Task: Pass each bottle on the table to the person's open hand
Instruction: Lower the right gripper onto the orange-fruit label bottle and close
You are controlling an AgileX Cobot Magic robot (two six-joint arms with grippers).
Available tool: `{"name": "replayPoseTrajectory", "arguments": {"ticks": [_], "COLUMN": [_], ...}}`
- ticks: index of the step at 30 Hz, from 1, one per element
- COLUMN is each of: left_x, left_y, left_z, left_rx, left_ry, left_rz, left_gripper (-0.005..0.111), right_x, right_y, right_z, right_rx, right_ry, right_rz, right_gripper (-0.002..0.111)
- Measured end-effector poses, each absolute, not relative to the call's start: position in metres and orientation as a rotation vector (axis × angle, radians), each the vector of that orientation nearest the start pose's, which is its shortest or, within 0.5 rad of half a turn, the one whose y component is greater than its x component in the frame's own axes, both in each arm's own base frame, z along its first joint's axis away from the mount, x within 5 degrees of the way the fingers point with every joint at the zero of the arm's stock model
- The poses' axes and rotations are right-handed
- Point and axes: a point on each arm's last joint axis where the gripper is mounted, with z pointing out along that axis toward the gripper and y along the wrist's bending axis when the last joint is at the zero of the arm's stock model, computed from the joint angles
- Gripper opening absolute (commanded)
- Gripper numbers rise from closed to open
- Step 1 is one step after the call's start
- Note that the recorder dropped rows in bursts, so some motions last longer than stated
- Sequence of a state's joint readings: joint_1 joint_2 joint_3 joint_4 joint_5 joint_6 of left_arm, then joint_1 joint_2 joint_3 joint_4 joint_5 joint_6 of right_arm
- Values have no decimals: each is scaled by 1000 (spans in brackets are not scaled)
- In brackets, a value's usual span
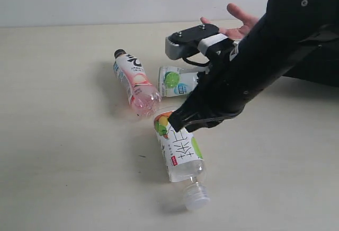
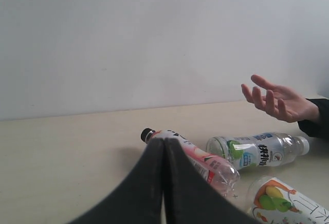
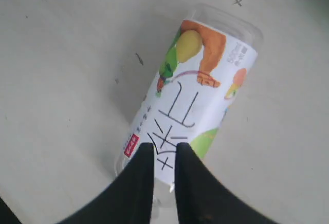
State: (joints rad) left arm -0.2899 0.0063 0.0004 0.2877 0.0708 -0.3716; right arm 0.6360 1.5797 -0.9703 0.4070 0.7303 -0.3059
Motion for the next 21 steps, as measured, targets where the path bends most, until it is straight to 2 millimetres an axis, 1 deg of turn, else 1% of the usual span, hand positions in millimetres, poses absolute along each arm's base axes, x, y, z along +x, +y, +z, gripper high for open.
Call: {"name": "replayPoseTrajectory", "arguments": {"ticks": [1, 2, 4, 6, 8, 10, 12, 13, 14, 15, 16, 17, 18, 20, 21], "left_x": [55, 55, 55, 55, 55, 55, 55, 55, 55, 55, 55, 55, 55, 55, 55], "left_y": [-15, -15, -15, -15, -15, -15, -15, -15, -15, -15, -15, -15, -15, -15, -15], "left_z": [207, 207, 207, 207, 207, 207, 207, 207, 207, 207, 207, 207, 207, 207, 207], "left_rx": [145, 145, 145, 145, 145, 145, 145, 145, 145, 145, 145, 145, 145, 145, 145], "left_ry": [1558, 1558, 1558, 1558, 1558, 1558, 1558, 1558, 1558, 1558, 1558, 1558, 1558, 1558, 1558], "left_rz": [-280, -280, -280, -280, -280, -280, -280, -280, -280, -280, -280, -280, -280, -280, -280], "left_gripper": [0, 0, 0, 0, 0, 0, 0, 0, 0, 0, 0, 0, 0, 0, 0], "right_x": [229, 232, 237, 243, 249, 255, 258, 257, 254, 253, 252, 253, 254, 256, 257], "right_y": [200, 204, 208, 213, 219, 225, 232, 235, 240, 242, 243, 244, 244, 246, 246], "right_z": [217, 216, 215, 217, 222, 228, 227, 223, 218, 214, 207, 202, 193, 180, 177], "right_rx": [-930, -870, -846, -853, -857, -865, -891, -913, -947, -960, -961, -950, -917, -901, -897], "right_ry": [2673, 2670, 2680, 2700, 2716, 2728, 2758, 2773, 2790, 2797, 2820, 2835, 2870, 2910, 2914], "right_rz": [536, 566, 577, 586, 597, 606, 570, 531, 456, 410, 321, 280, 238, 206, 204], "right_gripper": [17, 18, 25, 41, 56, 63, 68, 70, 71, 75, 76, 79, 79, 79, 79]}}
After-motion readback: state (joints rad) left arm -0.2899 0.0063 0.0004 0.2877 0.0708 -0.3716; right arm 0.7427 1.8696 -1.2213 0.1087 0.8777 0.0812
